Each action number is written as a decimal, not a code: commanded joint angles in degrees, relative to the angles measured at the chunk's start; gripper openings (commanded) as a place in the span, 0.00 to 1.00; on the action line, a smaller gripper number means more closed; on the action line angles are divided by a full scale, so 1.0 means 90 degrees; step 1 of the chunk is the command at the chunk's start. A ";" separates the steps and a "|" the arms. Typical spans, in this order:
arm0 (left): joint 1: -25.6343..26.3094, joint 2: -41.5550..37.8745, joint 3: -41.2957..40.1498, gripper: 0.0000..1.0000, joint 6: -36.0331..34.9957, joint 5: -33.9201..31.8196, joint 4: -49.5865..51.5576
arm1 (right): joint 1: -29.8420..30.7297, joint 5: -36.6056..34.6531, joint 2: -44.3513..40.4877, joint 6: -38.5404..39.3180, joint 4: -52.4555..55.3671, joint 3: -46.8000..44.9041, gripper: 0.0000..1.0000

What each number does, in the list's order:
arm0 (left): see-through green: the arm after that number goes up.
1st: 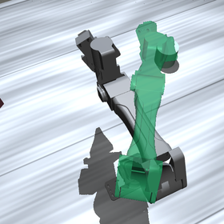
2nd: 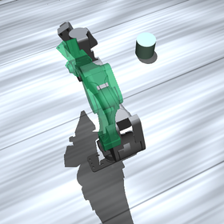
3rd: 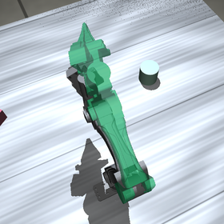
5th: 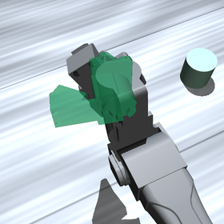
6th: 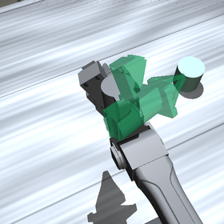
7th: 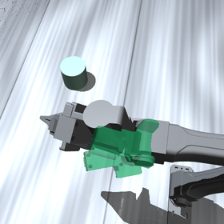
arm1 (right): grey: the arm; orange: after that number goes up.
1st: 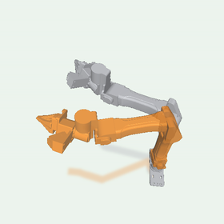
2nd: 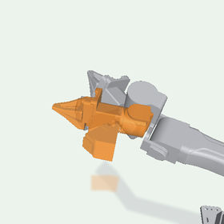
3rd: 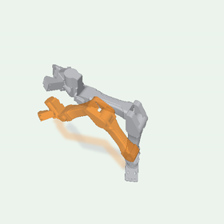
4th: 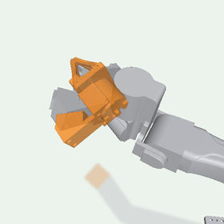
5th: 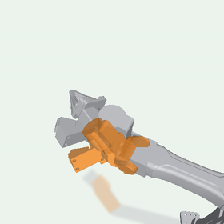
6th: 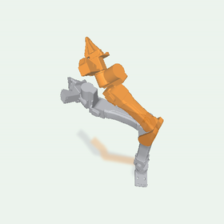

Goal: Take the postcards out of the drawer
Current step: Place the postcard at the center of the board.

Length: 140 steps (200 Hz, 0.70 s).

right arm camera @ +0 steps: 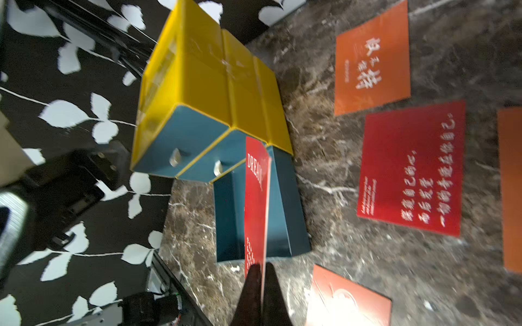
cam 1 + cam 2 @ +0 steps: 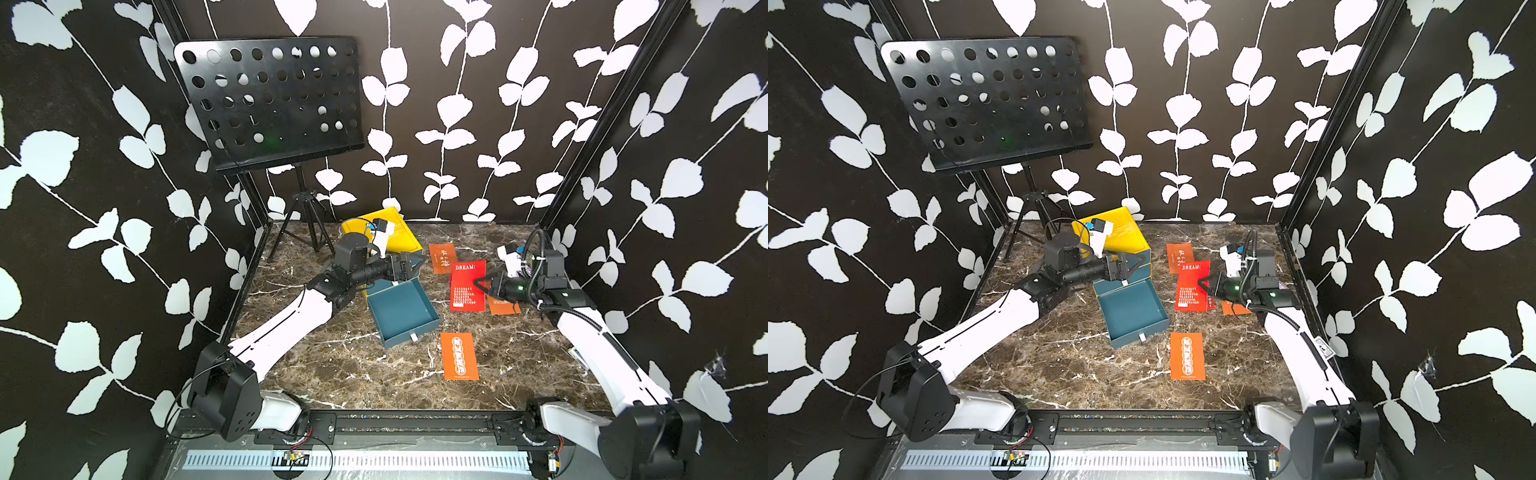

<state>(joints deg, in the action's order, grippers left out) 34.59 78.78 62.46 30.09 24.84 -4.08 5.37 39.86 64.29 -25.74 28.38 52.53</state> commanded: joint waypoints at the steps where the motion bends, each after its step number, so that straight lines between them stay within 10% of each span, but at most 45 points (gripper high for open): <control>1: 0.0006 -0.0164 -0.0094 0.99 -0.0451 -0.0067 0.0296 | -0.0094 -0.0487 -0.0006 0.0943 0.1476 -0.0205 0.05; 140: -0.0183 0.0211 -0.0119 0.99 -0.0431 0.0410 -0.0011 | -0.0167 -0.2680 0.1335 0.1618 0.2702 -0.0116 0.10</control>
<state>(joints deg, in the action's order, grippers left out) 33.80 80.62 61.76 26.33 26.39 -2.50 4.10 18.74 75.13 -12.58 50.46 50.26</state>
